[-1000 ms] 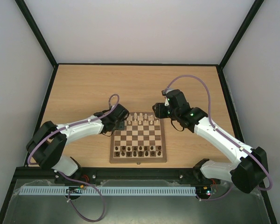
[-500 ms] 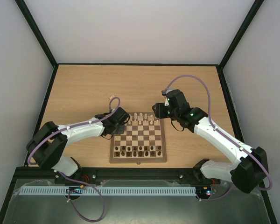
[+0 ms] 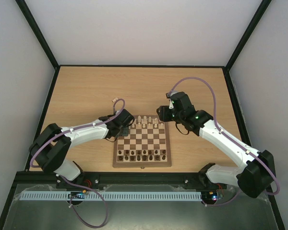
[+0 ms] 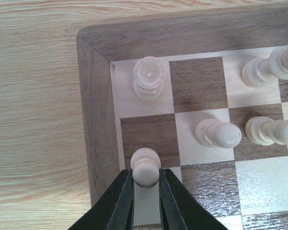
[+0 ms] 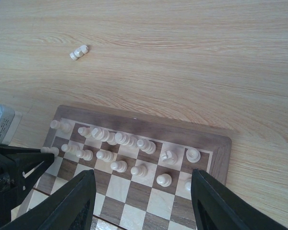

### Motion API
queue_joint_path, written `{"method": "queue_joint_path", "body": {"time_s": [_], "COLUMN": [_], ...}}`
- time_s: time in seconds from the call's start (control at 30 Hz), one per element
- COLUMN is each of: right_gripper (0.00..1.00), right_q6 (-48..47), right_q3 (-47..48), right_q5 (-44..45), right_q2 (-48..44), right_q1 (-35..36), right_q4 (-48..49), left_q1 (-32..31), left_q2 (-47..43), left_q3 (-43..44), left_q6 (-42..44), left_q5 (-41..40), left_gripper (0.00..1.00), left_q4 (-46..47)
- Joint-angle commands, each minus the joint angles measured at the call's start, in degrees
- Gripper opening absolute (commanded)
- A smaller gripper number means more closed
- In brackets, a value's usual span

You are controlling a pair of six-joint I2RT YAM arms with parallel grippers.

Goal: Set up the chess pieces on the board
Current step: Place the chess piece on the chessboard.

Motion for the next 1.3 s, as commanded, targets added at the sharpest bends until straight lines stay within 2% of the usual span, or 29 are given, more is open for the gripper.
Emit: {"method": "queue_joint_path", "body": {"time_s": [0.0, 1.27], "right_gripper": [0.55, 0.55], "right_q6": [-0.34, -0.52], "right_q3": [-0.51, -0.56], "right_q5": [-0.44, -0.89], "right_q2": [0.64, 1.27], "right_q1": [-0.14, -0.13], "right_q4": [-0.02, 0.15], "left_q1": [0.15, 1.38], "left_q2": [1.51, 3.26], "left_q3": [1.93, 3.23], "left_q6": [0.97, 2.46], "left_q5": [-0.82, -1.41], "left_gripper": [0.18, 0.18], "left_q4": [0.68, 1.8]}}
